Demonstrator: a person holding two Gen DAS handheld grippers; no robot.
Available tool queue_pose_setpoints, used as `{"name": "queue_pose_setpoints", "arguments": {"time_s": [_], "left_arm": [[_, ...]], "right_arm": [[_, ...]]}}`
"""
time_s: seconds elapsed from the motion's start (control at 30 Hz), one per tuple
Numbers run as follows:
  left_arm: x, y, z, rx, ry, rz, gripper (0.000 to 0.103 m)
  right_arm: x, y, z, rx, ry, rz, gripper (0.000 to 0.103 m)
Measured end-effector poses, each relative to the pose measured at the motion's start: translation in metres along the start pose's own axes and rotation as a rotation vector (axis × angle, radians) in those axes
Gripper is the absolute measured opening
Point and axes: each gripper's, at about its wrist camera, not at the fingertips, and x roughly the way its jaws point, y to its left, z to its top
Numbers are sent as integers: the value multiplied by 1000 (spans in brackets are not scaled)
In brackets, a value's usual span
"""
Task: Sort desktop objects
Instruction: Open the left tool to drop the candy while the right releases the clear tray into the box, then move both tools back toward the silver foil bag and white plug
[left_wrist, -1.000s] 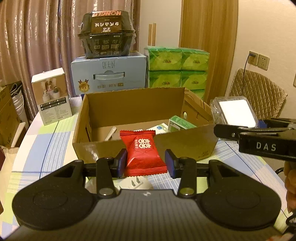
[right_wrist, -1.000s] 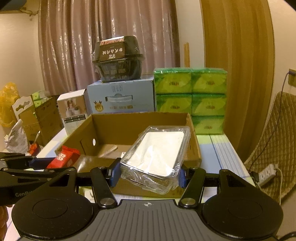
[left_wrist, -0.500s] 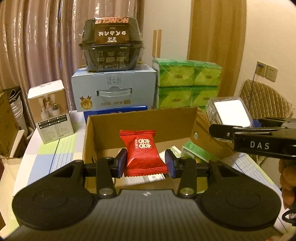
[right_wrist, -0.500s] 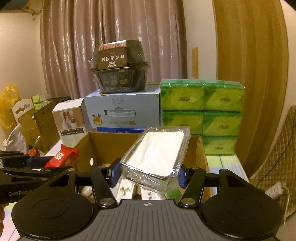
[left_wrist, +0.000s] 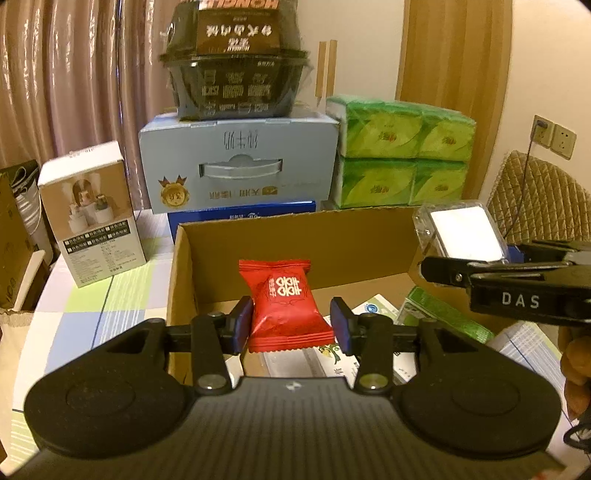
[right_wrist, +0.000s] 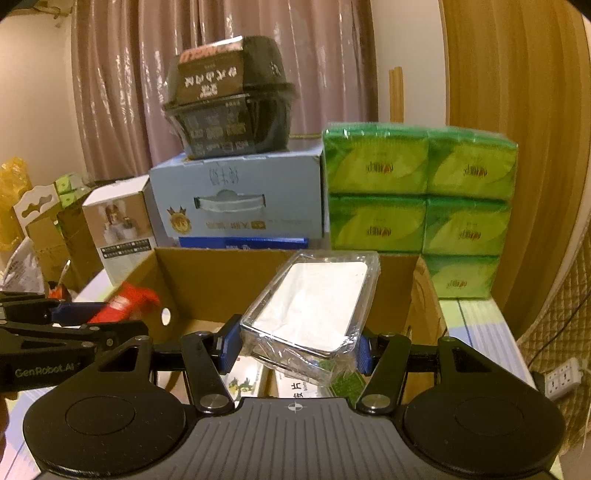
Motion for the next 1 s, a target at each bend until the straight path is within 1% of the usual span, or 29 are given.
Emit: {"name": "queue_pose_setpoints", "arguments": {"time_s": [0.03,0.07,0.27,0.37,0.43,0.5,0.57,0.7,0.8,0.87,0.93,1.0], "left_arm": [[4,1,0,-3,5,7,47],[6,3,-1,-8,4,13,49],[-3,14,-6,-49,-19,19,49],[-13,21,-9,-70,-34,30,50],[-20,26,-9,-80,-43,39,50],[-28,31,-10,-98,-52,47,51],[-39,35,-13,-112,-62,56,51],[-60,40,-22,-142,-78,74,59],[-80,42,-34,-171,-83,88,61],[-94,41,-44,-195,-81,95,63],[-107,39,-55,-209,-78,105,69],[-120,34,-69,-212,-68,125,73]], "right_arm": [[2,-1,-1,3,4,1,56],[4,-2,-2,7,9,3,56],[10,-1,-9,4,21,18,56],[13,2,-7,3,24,53,57],[12,5,-5,-5,9,60,77],[6,4,-2,11,-28,63,78],[-1,3,0,24,-37,61,78],[-26,-1,0,65,-63,56,78],[-54,-1,-7,102,-83,63,79],[-74,2,-16,107,-90,75,80],[-92,5,-29,117,-85,81,83],[-106,9,-47,128,-62,89,84]]}}
